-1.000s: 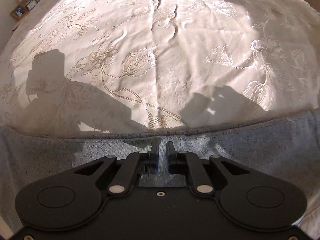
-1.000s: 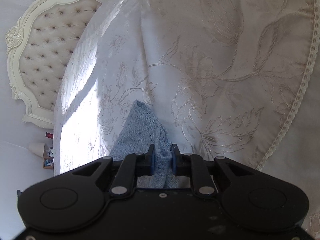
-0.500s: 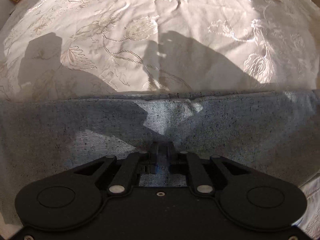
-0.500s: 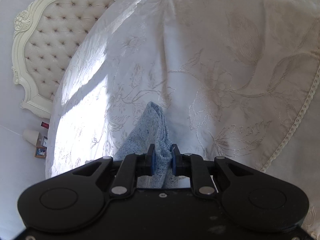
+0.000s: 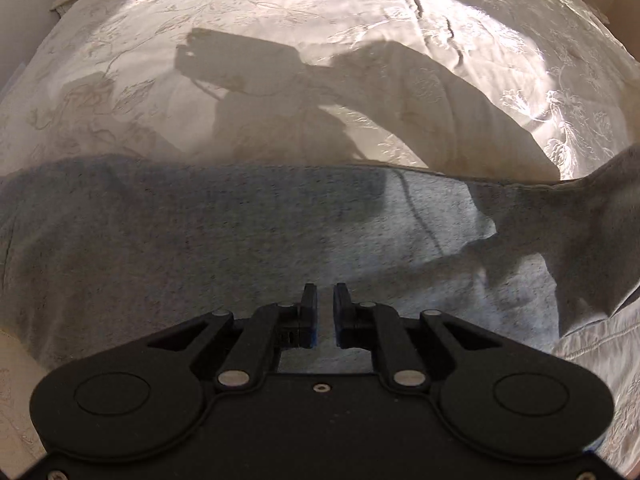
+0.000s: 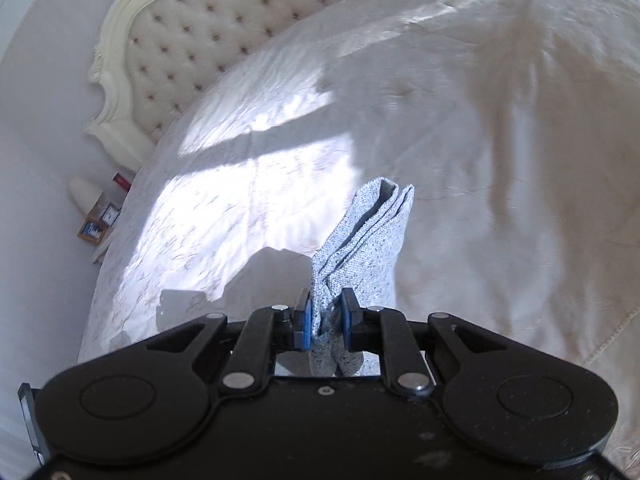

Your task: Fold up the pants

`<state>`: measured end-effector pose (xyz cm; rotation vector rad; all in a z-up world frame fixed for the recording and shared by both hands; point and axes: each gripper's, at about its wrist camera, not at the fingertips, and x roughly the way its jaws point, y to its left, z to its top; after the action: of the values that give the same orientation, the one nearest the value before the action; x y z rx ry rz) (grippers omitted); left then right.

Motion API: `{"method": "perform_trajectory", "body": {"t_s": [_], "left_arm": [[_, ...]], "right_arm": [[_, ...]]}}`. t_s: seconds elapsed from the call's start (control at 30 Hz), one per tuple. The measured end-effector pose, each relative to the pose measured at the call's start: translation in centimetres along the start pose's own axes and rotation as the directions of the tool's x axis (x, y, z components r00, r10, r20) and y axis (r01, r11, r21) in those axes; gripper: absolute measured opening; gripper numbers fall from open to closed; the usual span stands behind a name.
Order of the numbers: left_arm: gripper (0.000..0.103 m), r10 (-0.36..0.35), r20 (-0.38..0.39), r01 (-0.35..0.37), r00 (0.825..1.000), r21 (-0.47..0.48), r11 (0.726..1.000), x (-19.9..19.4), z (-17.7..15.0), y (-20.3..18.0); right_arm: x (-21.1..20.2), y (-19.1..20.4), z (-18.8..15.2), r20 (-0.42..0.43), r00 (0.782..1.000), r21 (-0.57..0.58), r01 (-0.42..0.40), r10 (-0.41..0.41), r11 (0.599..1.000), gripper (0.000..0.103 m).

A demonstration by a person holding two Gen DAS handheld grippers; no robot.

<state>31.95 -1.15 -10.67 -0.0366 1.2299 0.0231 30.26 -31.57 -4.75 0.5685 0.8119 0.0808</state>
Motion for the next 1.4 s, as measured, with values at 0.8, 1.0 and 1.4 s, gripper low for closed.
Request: {"method": "perform_trajectory", "body": {"t_s": [0.8, 1.0, 1.4], "left_arm": [[0.017, 0.016, 0.007, -0.016, 1.000, -0.027, 0.999, -1.1, -3.0, 13.2], [0.018, -0.044, 0.054, 0.040, 0.998, 0.065, 0.997, 0.3, -0.9, 7.0], [0.019, 0.036, -0.008, -0.035, 0.999, 0.064, 0.997, 4.6, -0.6, 3.1]], "right_arm": [[8.6, 17.4, -16.5, -0.192, 0.979, -0.180, -0.111, 0.076, 0.977, 0.032], [7.3, 10.4, -13.0, -0.147, 0.986, -0.131, 0.058, -0.077, 0.990, 0.034], [11.5, 4.1, -11.9, -0.302, 0.945, -0.150, 0.082, -0.125, 0.985, 0.034]]}}
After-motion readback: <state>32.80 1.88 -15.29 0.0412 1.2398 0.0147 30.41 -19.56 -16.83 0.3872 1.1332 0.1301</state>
